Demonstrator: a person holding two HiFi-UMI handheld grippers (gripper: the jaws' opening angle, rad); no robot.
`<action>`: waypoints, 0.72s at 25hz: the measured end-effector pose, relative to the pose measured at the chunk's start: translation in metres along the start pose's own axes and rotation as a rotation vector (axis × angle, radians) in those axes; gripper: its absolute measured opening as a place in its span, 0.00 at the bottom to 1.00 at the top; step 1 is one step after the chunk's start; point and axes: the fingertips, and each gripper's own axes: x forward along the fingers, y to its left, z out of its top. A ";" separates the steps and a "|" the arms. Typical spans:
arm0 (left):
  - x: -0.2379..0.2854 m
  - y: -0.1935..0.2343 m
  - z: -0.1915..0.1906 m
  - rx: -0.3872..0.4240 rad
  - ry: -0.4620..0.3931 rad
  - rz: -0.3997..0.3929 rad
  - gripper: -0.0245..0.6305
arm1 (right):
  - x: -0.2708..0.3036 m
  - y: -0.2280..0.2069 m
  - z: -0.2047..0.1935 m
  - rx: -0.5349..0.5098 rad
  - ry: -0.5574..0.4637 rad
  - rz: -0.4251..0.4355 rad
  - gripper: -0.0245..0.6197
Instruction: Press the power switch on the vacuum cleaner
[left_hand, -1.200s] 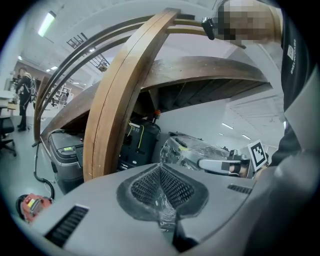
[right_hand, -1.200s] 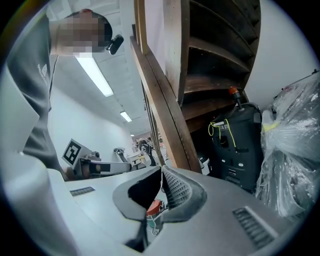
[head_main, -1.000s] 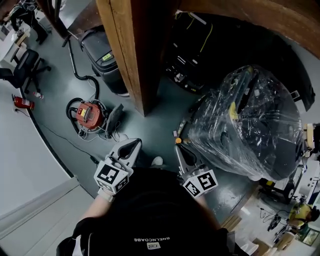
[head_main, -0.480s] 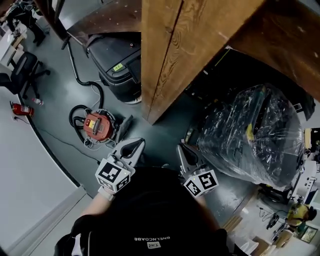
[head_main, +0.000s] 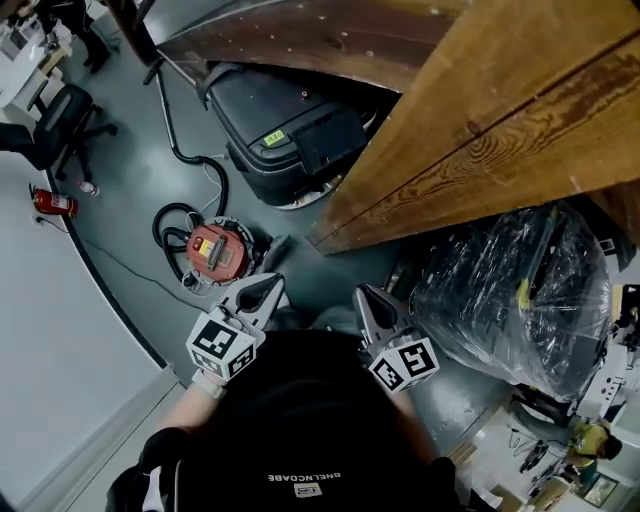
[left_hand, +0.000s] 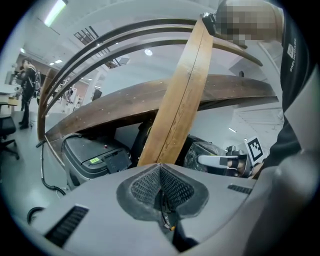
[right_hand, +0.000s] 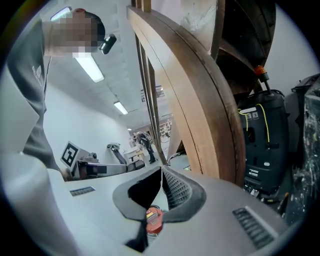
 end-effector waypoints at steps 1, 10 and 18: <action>-0.003 0.005 0.000 -0.007 -0.003 0.014 0.06 | 0.005 0.002 0.000 -0.008 0.011 0.012 0.08; -0.009 0.058 -0.015 -0.113 -0.006 0.199 0.06 | 0.048 0.011 0.005 -0.121 0.162 0.167 0.08; -0.040 0.123 -0.066 -0.262 0.015 0.407 0.06 | 0.071 0.040 -0.015 -0.190 0.311 0.343 0.08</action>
